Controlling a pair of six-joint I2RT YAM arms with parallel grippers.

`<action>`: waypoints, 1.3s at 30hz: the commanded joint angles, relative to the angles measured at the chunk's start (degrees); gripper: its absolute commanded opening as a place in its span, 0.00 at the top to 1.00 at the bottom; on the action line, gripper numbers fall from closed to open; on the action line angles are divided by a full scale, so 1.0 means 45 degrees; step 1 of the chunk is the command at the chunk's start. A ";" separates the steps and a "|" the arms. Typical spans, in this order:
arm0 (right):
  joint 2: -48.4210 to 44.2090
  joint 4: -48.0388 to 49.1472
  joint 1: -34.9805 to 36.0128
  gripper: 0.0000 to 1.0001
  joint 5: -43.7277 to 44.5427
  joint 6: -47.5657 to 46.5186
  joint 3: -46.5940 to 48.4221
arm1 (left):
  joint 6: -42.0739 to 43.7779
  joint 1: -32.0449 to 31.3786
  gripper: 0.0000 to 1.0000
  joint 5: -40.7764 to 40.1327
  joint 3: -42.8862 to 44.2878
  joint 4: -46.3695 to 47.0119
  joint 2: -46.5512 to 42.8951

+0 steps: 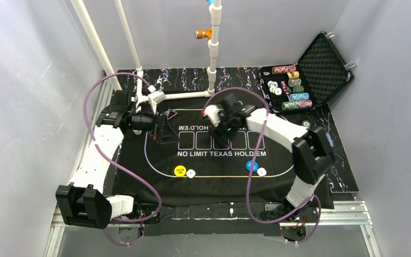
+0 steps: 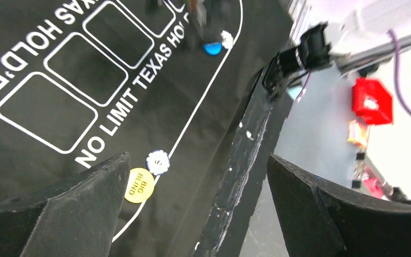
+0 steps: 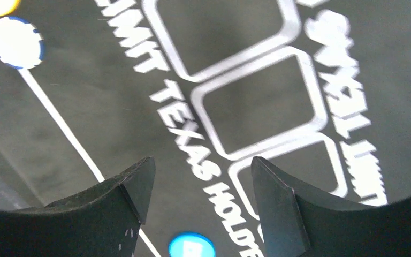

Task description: Distribute texas hold em gaming equipment

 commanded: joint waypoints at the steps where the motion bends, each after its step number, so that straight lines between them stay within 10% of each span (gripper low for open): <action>1: -0.2131 0.0286 -0.2818 0.24 0.0084 0.0149 -0.0648 | 0.1115 -0.2003 0.02 -0.2546 -0.0475 0.0101 0.0204; 15: -0.1144 -0.2620 -1.2603 0.23 0.0026 -0.1850 0.0896 | 0.1169 -0.3140 0.02 -0.3923 -0.0905 0.0795 0.1031; 39: 0.3613 -0.1106 -1.3817 0.24 0.1378 -0.2246 0.3641 | 0.0821 -0.3124 0.02 -0.3993 -0.0561 0.0909 0.1613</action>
